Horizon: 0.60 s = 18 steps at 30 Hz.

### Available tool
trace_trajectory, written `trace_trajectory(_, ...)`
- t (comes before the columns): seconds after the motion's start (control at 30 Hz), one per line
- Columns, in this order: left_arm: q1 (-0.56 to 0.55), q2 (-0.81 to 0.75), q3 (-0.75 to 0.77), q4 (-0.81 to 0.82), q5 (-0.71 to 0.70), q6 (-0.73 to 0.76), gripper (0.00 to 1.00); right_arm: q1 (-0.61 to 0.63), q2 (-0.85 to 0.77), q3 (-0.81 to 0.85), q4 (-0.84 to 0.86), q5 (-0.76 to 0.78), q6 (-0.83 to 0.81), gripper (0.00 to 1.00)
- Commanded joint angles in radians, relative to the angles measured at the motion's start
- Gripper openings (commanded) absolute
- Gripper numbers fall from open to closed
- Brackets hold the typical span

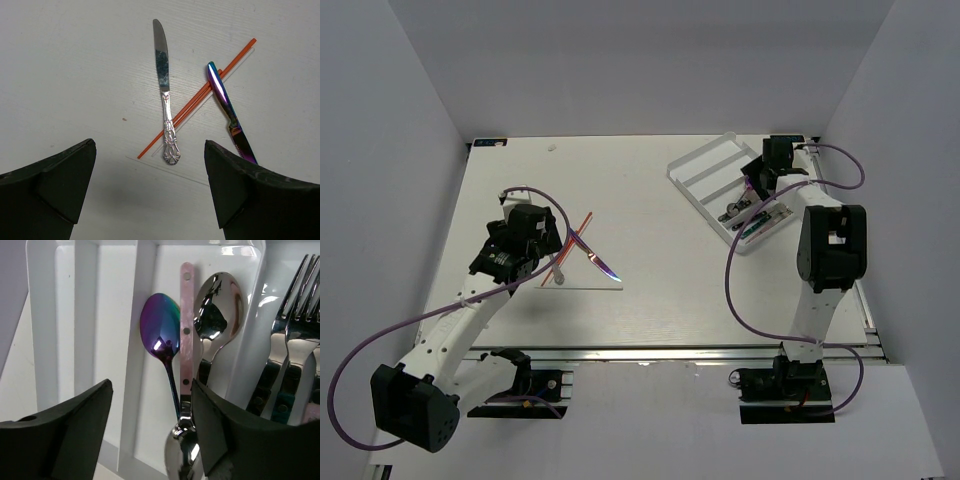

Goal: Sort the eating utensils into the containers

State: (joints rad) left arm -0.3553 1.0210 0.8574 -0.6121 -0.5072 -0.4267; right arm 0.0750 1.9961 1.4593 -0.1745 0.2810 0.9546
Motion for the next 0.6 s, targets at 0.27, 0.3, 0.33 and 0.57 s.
trace_trajectory(0.27,0.061,-0.077,0.019,-0.052,-0.233,-0.093,0.98,0.394,-0.076,0.229,-0.126,-0.286,-0.655,0.72)
trace_trajectory(0.3,0.071,-0.09,0.019,-0.058,-0.27,-0.105,0.98,0.486,-0.039,0.237,-0.157,-0.284,-0.684,0.72)
trace_trajectory(0.33,0.081,-0.105,0.022,-0.064,-0.283,-0.121,0.98,0.527,-0.024,0.239,-0.174,-0.286,-0.727,0.71)
trace_trajectory(0.57,0.113,-0.239,0.008,-0.055,-0.332,-0.13,0.98,0.862,0.157,0.323,-0.206,-0.172,-0.912,0.7)
